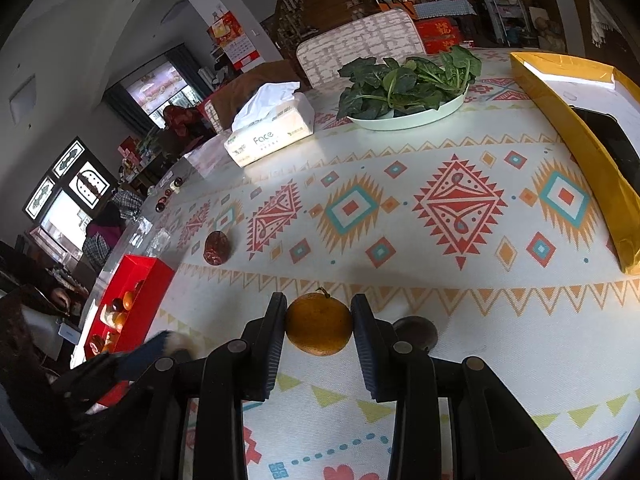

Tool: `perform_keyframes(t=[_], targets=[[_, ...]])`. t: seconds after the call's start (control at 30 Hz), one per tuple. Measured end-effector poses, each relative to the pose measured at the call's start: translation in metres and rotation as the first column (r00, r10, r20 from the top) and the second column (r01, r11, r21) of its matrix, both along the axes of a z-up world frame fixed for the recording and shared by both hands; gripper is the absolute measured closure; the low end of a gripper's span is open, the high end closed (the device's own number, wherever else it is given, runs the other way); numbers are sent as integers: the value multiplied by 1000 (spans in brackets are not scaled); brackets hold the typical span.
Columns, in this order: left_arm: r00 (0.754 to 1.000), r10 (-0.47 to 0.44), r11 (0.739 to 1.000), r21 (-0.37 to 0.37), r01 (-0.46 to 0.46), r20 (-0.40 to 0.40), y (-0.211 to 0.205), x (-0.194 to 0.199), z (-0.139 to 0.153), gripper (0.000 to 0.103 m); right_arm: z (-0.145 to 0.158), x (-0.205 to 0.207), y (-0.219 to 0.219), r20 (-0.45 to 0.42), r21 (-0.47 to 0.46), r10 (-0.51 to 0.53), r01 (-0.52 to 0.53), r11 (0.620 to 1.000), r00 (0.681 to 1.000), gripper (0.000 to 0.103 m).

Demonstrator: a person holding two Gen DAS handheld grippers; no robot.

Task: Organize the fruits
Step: 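Grasp the round beige slice with the left tool while the right tool holds its orange, then carry the beige slice over the red tray with the left tool while the right tool carries its orange there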

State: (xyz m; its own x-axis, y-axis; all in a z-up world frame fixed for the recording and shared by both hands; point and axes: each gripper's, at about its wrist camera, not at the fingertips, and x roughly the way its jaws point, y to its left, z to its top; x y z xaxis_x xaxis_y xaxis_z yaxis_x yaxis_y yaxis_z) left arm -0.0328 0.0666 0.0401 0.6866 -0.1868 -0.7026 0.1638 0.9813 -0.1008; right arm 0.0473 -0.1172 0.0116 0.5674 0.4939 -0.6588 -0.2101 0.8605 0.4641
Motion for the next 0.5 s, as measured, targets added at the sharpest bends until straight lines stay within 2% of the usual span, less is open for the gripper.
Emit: perform_keyframes(t=[0.33, 0.5], targets=[[986, 163, 984, -86, -159, 39, 94, -40, 13, 74, -3, -12, 34, 20, -121, 25, -22, 992, 999, 67], [969, 244, 963, -131, -236, 46, 142, -57, 13, 74, 2, -29, 56, -4, -84, 53, -53, 995, 999, 67]])
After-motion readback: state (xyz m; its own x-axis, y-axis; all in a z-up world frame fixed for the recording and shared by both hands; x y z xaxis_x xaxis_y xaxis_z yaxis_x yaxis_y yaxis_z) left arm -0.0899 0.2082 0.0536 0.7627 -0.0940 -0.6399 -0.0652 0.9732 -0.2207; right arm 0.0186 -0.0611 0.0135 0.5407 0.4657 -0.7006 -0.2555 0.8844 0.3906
